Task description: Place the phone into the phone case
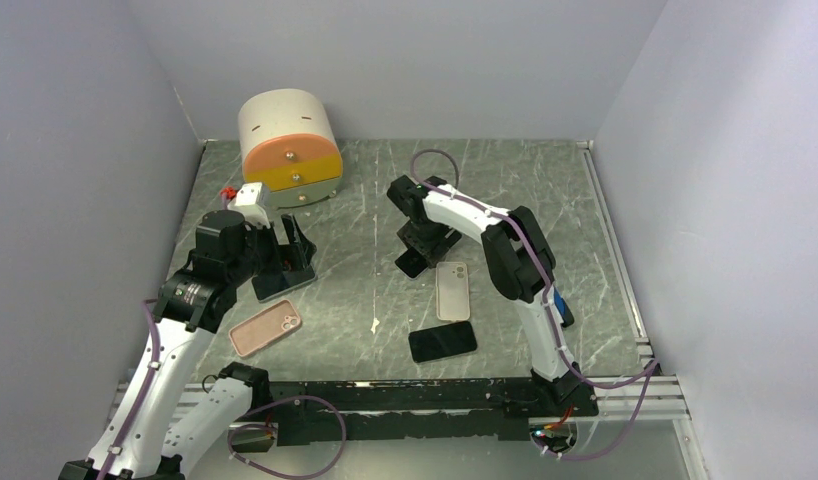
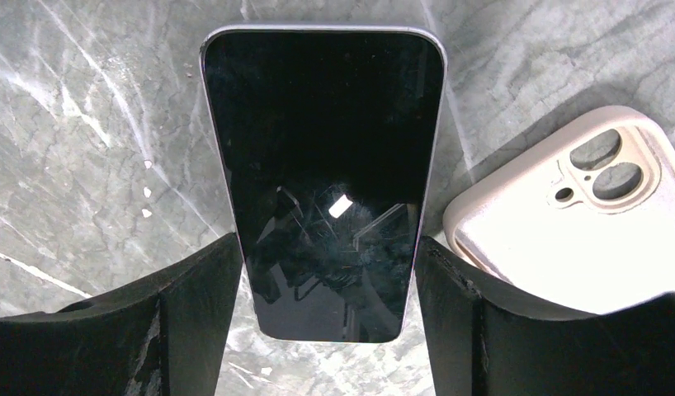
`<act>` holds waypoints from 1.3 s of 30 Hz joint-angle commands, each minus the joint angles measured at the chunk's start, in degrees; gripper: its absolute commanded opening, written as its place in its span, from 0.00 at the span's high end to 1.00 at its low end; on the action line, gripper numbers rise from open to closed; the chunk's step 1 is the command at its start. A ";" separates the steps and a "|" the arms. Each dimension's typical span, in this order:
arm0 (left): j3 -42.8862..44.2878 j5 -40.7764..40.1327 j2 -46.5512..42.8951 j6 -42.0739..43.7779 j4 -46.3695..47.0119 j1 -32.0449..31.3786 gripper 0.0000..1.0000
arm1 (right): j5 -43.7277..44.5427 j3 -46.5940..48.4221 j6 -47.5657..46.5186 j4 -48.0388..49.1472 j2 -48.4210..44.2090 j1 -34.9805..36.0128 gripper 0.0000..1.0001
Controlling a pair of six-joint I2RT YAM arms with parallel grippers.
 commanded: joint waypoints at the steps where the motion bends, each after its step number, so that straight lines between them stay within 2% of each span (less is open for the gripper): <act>1: 1.93 -0.63 -0.72 0.76 1.08 0.20 0.06 | -0.90 -1.14 -5.78 4.52 1.93 -0.24 0.42; 6: 1.93 -0.54 -0.33 0.83 1.07 0.20 0.06 | -1.97 -4.15 -14.25 11.61 -0.62 0.17 0.46; 12: 1.93 -0.82 -0.03 0.75 1.22 0.20 0.06 | -3.47 -12.11 -26.86 22.60 -5.85 1.60 0.54; 20: 1.99 -0.99 0.38 0.75 1.15 0.26 0.06 | -8.08 -19.17 -41.34 31.18 -9.56 2.83 0.63; 31: 1.88 -1.13 0.68 0.75 1.25 0.26 0.06 | -6.85 -20.90 -50.12 31.99 -14.73 3.52 0.67; 39: 1.93 -1.08 0.86 0.75 1.35 0.24 0.06 | -7.60 -22.42 -50.97 31.76 -19.04 3.54 0.70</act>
